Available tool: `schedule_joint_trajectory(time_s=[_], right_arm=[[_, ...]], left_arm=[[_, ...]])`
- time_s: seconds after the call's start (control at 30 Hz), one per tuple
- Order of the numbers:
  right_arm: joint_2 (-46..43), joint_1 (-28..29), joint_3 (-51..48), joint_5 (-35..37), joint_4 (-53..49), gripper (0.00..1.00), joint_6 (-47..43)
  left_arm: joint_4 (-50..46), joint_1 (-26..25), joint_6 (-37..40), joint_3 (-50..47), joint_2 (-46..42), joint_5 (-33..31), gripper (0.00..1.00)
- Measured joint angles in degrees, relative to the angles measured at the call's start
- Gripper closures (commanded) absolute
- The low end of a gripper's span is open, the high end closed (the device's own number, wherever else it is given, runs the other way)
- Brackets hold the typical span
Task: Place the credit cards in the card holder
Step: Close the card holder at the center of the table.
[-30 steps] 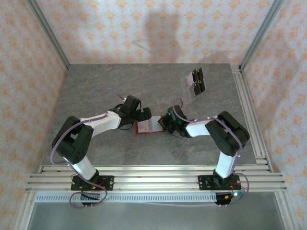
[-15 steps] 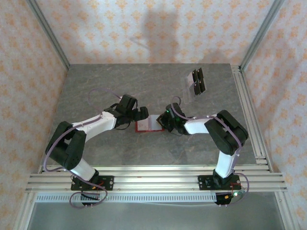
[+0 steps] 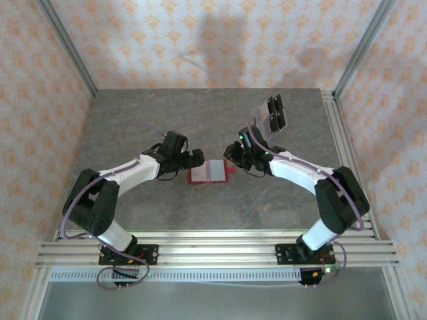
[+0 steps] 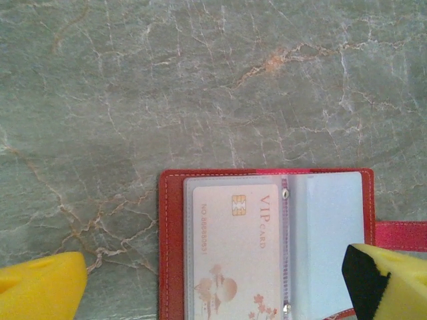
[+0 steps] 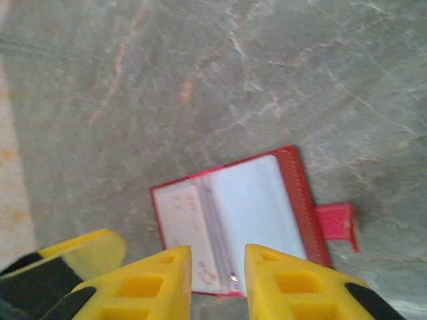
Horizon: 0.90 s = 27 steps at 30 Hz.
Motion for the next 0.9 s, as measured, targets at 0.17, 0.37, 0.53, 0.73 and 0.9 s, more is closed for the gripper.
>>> schedule_joint_trajectory(time_s=[0.17, 0.37, 0.53, 0.73, 0.9], right_arm=[[1.38, 0.07, -0.04, -2.01, -1.22, 0.94, -2.16], [5.14, 0.94, -3.45, -5.33, 4.39, 1.00, -0.24], [8.17, 1.18, -8.39, -7.04, 10.03, 1.00, 3.02], [10.10, 1.18, -10.34, -8.46, 17.14, 1.00, 5.99], [10.36, 1.16, -11.56, -8.94, 20.41, 1.00, 7.30]], left_arm=[[0.13, 0.00, 0.55, 0.00, 2.49, 2.08, 0.00], [1.44, 0.00, 0.55, 0.07, 4.57, 4.09, 0.00], [3.21, 0.00, 0.35, 0.11, 5.68, 5.25, 0.00], [4.63, 0.00, -0.07, 0.11, 6.71, 6.08, 0.00], [5.68, 0.00, -0.76, 0.11, 6.71, 6.47, 0.00]])
